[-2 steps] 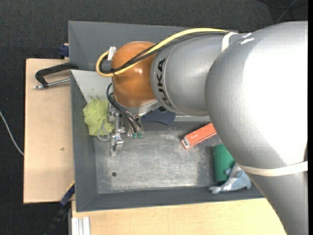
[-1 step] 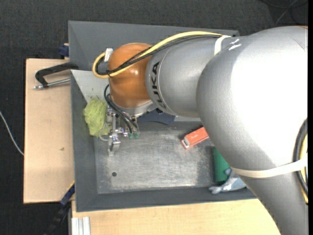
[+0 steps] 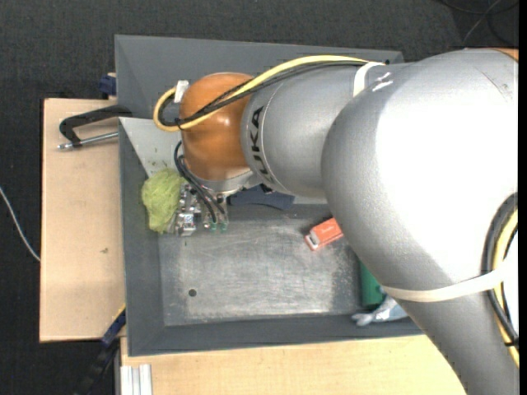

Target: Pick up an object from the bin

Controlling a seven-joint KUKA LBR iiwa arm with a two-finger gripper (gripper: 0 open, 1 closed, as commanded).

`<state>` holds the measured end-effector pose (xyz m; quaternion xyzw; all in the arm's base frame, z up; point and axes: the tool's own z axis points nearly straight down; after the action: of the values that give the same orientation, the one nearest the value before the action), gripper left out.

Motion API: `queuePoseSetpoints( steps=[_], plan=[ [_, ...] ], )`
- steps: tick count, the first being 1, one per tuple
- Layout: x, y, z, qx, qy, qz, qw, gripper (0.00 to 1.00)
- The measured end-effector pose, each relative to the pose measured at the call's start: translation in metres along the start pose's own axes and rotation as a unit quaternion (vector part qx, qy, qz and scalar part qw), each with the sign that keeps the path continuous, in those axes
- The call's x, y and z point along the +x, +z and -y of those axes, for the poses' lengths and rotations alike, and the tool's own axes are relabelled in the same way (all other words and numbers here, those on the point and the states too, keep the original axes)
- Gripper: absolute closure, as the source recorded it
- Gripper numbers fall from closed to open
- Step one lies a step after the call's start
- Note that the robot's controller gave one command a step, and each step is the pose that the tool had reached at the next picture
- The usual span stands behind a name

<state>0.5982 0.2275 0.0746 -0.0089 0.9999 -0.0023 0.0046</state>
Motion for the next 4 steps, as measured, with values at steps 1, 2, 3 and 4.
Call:
queuePoseSetpoints(
  steps=[1, 2, 3, 4],
  plan=[
    [0.0, 0.0, 0.0, 0.0, 0.0, 0.0, 1.0, 1.0],
    [0.002, -0.004, 0.001, 0.001, 0.0, -0.0031, 1.0, 1.0],
    [0.003, -0.025, 0.0, 0.0, 0.0, -0.006, 1.0, 1.0],
    [0.002, -0.046, -0.001, -0.001, 0.0, -0.0039, 1.0, 1.0]
  ],
)
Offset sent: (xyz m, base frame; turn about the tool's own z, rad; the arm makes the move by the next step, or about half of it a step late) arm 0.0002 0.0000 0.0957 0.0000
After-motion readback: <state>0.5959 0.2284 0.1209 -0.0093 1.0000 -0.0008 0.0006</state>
